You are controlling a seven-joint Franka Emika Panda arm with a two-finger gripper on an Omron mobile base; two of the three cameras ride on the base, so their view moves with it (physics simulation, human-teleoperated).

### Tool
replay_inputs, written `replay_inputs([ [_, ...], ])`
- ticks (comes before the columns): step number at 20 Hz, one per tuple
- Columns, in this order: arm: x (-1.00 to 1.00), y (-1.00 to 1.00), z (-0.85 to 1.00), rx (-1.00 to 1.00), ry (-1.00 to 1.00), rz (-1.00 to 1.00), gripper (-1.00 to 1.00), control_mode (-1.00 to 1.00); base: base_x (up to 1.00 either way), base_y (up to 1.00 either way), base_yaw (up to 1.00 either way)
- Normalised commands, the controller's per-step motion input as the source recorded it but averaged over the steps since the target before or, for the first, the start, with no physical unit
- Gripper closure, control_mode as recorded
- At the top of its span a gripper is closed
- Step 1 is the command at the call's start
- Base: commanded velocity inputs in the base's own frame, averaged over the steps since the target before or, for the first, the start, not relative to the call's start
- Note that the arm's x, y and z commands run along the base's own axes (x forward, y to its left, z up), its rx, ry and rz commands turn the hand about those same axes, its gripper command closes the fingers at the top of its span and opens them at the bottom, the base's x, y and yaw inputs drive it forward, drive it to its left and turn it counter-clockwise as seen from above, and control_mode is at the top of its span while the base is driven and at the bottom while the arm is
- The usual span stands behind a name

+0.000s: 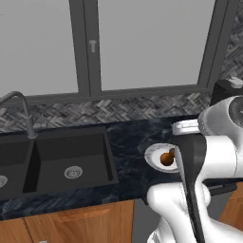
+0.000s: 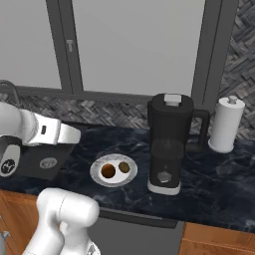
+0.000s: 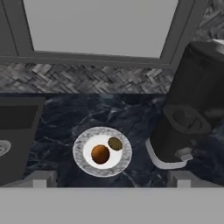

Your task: Pick the kiwi and orange from the fridge and place them on the plate next to the blender to make a fruit smoothie.

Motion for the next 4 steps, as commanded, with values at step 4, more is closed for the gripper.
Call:
replay_inputs([
  [4,0.01,0.03,0.00,0.00,0.02,0.00,-1.00,-1.00,0.00,0.00,0.00],
])
